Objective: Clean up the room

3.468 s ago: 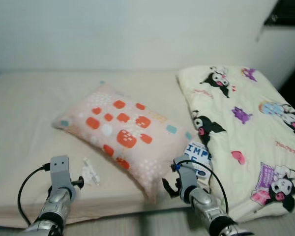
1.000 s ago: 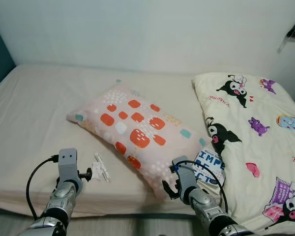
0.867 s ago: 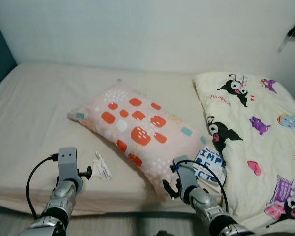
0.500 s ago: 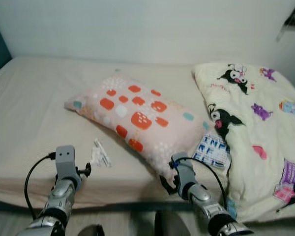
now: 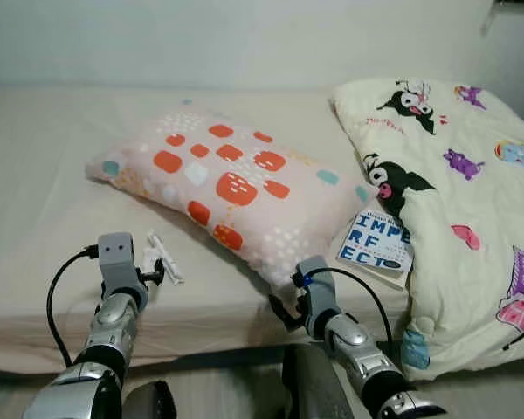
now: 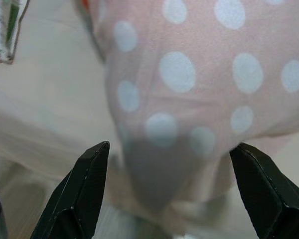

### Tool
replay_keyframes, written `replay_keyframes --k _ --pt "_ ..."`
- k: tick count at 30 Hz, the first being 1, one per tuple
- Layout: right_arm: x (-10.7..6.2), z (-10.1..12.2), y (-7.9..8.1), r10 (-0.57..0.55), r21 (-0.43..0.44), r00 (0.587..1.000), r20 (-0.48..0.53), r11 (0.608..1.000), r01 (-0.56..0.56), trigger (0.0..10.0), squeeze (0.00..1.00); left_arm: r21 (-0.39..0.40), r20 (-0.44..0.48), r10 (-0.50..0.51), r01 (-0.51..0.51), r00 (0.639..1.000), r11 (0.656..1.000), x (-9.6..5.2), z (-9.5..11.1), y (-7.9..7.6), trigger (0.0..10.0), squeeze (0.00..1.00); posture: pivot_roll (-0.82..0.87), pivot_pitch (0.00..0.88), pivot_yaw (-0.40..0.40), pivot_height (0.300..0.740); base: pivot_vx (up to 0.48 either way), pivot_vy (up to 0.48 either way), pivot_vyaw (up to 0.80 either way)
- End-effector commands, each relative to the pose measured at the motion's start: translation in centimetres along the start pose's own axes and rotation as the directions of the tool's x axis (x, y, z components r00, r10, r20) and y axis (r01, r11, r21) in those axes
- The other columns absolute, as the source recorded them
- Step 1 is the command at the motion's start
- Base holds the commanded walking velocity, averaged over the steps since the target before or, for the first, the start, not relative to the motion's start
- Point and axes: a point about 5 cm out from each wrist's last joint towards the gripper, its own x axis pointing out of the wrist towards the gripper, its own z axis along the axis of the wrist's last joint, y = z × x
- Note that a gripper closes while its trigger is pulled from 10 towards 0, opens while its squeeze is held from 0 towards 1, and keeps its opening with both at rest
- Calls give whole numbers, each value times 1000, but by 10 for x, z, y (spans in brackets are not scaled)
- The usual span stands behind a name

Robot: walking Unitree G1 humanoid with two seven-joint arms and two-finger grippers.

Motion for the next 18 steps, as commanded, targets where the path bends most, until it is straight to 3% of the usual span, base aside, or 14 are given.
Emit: replay_keyframes --k 1,2,4,7,11,14,18 --pt "1 3 3 8 13 1000 22 1000 -9 10000 0 46 -4 0 0 1000 999 -1 -2 0 10000 98 -203 128 -44 526 0 0 0" --pt "2 4 5 12 13 999 33 1000 -13 10000 0 106 -8 -5 5 1000 994 -1 -2 -2 10000 0 -206 133 -42 516 0 0 0" --pt "2 5 5 13 13 999 37 1000 -14 10000 0 124 -11 -6 8 1000 992 -1 -2 -3 10000 0 -207 135 -41 511 0 0 0" --pt "2 8 7 18 20 998 55 1000 -19 10000 0 213 -28 -21 27 999 977 -1 -5 -6 10000 0 -211 149 -35 496 0 0 0" --pt "1 10 10 24 23 997 75 999 -25 10000 0 277 -45 13 0 999 961 -1 -7 1 10000 0 -230 170 -25 481 0 0 0" --pt "0 11 10 25 22 996 83 999 -27 10000 0 293 -50 40 -24 998 956 -1 -8 6 10000 0 -231 172 -24 471 0 0 0" --pt "-2 10 7 15 22 996 85 1000 -16 10000 0 227 -70 119 -100 990 969 0 -6 19 10000 0 -241 183 -18 456 0 0 0"
